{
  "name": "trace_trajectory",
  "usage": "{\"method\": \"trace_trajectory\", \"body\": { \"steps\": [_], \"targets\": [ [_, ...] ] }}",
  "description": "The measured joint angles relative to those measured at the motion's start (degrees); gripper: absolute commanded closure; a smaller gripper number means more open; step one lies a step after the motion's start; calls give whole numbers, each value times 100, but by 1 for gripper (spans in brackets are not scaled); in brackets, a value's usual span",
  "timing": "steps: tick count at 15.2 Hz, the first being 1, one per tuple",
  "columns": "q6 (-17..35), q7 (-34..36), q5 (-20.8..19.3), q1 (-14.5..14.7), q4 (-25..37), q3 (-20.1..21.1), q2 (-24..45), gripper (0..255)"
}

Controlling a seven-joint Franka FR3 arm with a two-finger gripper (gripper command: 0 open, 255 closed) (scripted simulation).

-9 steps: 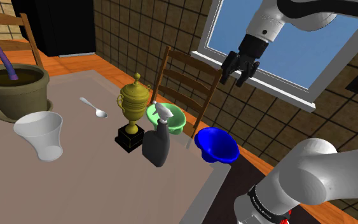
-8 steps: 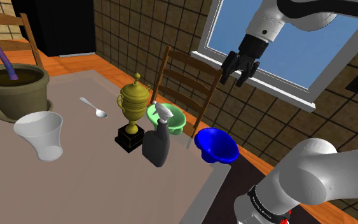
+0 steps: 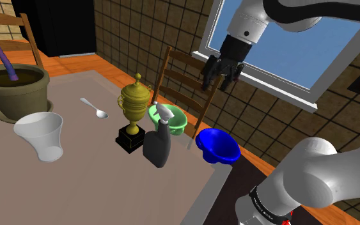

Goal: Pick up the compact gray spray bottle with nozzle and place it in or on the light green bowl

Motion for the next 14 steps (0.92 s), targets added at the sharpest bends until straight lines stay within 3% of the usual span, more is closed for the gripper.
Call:
{"method": "trace_trajectory", "body": {
  "steps": [7,14],
  "targets": [
    [505,627,297,424,34,944,338,0],
    [1003,1114,363,640,261,1696,923,0]
  ]
}}
